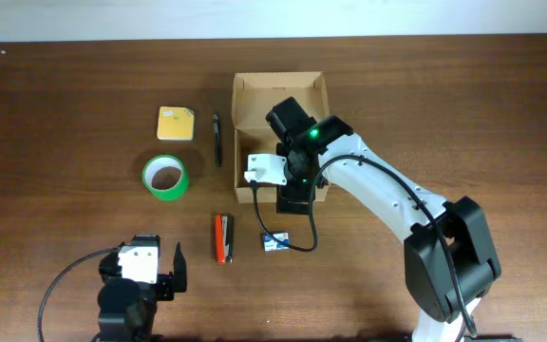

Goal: Pack container
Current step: 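Lower the right gripper onto the blue staples box and grasp it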

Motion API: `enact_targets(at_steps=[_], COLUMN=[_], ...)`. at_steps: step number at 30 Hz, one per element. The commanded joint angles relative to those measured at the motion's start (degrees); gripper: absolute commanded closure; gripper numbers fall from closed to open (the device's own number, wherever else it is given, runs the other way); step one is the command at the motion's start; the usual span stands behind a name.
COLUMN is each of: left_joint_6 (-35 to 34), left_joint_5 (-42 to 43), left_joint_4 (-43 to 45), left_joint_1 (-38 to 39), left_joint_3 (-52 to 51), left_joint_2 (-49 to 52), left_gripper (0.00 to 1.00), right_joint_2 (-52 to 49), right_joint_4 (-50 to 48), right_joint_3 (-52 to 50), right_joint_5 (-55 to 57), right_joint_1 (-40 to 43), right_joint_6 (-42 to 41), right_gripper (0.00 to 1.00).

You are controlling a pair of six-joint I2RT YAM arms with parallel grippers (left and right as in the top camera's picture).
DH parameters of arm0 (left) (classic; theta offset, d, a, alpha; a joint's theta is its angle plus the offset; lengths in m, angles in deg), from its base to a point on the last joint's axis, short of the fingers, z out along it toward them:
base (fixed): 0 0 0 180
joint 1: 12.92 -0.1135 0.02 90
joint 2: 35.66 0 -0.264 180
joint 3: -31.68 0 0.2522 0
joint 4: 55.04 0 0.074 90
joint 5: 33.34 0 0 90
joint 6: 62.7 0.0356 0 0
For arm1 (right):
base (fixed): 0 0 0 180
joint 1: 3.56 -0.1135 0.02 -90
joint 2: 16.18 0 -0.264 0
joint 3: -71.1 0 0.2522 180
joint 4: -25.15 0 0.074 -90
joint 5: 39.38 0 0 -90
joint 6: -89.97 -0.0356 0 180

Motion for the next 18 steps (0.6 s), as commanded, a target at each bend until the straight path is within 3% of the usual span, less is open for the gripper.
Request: enact_targets(at_steps=[1, 5, 11, 18], left_joint_6=[-0.33, -0.33, -0.33, -0.33], left_joint_5=[-0.44, -0.44, -0.44, -0.44], left_joint_4=[0.28, 0.28, 0.28, 0.28], left_joint_1=[-0.39, -0.39, -0.39, -0.39], left_joint_3=[-0.15, -0.15, -0.15, -0.15], left_joint_2=[-0.59, -0.59, -0.59, -0.59], left_gripper=[0.01, 0.00, 0.01, 0.00], right_joint_2=[0.76, 3.85, 8.50, 15.63], right_joint_4=[0.02, 3.23, 16.11, 28.20], right_joint_3=[1.90, 5.68, 12.74, 11.98], right_joint_5=[0.55, 0.50, -1.18, -9.88], right_joint_1=[-0.22, -0.26, -0.33, -2.86], right_joint_6=[-0.11, -0.28, -2.89, -3.10], right_gripper=[0.01, 0.01, 0.01, 0.01])
